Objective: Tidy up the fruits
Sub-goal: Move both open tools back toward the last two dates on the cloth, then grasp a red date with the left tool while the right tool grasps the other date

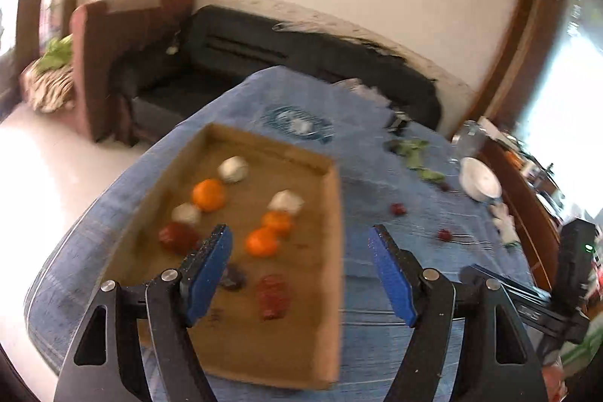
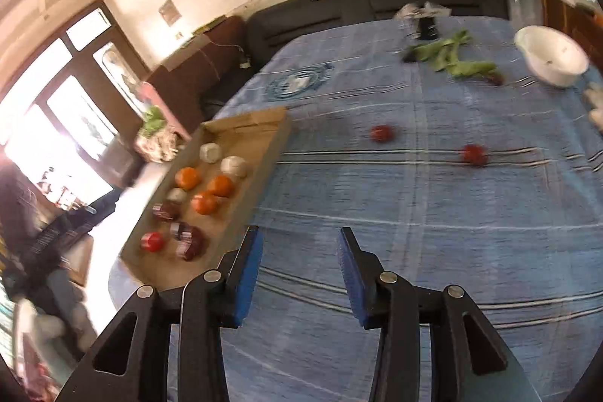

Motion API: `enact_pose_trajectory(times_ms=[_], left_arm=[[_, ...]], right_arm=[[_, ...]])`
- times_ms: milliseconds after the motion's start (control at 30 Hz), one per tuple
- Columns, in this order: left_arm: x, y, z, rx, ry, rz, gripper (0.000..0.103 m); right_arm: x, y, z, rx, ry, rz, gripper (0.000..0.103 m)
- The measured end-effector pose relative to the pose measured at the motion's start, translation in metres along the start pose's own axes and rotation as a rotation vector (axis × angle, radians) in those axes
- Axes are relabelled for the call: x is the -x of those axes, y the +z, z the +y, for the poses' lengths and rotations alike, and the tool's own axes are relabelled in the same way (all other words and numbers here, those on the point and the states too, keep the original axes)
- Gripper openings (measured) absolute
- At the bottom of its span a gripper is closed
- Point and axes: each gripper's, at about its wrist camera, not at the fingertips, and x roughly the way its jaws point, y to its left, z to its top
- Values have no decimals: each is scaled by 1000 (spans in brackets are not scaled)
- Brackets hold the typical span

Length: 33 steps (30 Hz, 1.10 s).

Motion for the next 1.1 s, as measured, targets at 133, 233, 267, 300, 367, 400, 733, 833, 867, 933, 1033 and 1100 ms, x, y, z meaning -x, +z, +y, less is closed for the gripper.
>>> enact_pose_trajectory(times_ms=[133, 233, 267, 300, 367, 400, 733, 833, 867, 933, 1033, 1100], left_arm=[[-2, -8, -29, -90, 0, 11, 76], [-10, -18, -36, -114, -12, 41, 76], [-15, -21, -36, -112, -14, 55, 76], [-19, -22, -35, -109, -14, 69, 76], [-28, -26, -33, -89, -20, 101, 76], [-32, -28, -33, -79, -29, 113, 76], [-49, -44, -70, -186, -4, 142, 76], [-52, -49, -86, -241, 19, 134, 76], [-53, -50, -92, -259, 23, 132, 76], [-53, -53, -101, -291, 35, 124, 76], [-55, -57, -112, -332, 52, 125, 76], [-57, -59, -117, -350, 62, 129, 76]], right_arm=[[15, 4, -35, -50, -69, -32, 49], [25, 1, -62, -111, -120, -38, 54], [28, -1, -68, -117, -127, -37, 54], [30, -3, -74, -121, -143, -37, 54], [31, -8, -81, -123, -168, -33, 54], [30, -9, -85, -126, -174, -26, 54], [5, -9, -101, -152, -167, 8, 54], [1, -11, -104, -156, -171, 14, 54], [1, -13, -105, -158, -172, 18, 54], [-1, -16, -108, -164, -179, 24, 54], [-1, -20, -115, -180, -185, 30, 54], [-1, -21, -120, -193, -188, 33, 54]])
